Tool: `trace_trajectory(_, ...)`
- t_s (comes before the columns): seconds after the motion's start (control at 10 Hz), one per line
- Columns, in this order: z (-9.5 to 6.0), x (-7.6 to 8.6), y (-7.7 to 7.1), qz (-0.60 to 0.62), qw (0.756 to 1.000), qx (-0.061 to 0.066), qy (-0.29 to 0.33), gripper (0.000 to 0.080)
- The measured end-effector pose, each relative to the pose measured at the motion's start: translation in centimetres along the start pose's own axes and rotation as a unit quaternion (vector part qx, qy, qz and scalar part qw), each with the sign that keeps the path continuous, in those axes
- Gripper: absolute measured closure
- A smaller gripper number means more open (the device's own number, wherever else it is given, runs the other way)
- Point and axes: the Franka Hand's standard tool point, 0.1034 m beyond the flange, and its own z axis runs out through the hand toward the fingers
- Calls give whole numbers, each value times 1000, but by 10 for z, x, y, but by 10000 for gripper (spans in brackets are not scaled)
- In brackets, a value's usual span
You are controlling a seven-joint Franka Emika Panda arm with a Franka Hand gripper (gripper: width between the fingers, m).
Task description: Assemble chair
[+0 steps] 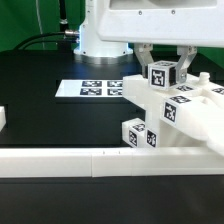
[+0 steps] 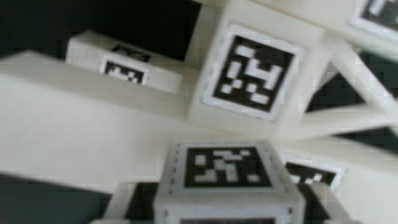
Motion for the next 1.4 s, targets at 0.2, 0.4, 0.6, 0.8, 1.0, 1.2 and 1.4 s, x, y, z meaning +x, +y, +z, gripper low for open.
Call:
trace_trajectory(0.2,0,-1,-2,49,999,4,-3,531)
trace_trajectory(0.4,0,-2,-3,120,993,8,-7,531)
trace_trajectory(0.6,1,-4,-4,168,986,10,-11,531)
trace_trajectory(0.8,1,-4,-3,140,990,9,-12,384)
trace_trajectory(1.0,2,-8,-2,78,997,0,-21,169)
trace_trajectory(1.2,2,-8,-3,17,1000,2,-20,156)
trace_trajectory(1.4,-1,-8,-2,-116,993,-2,-27,151)
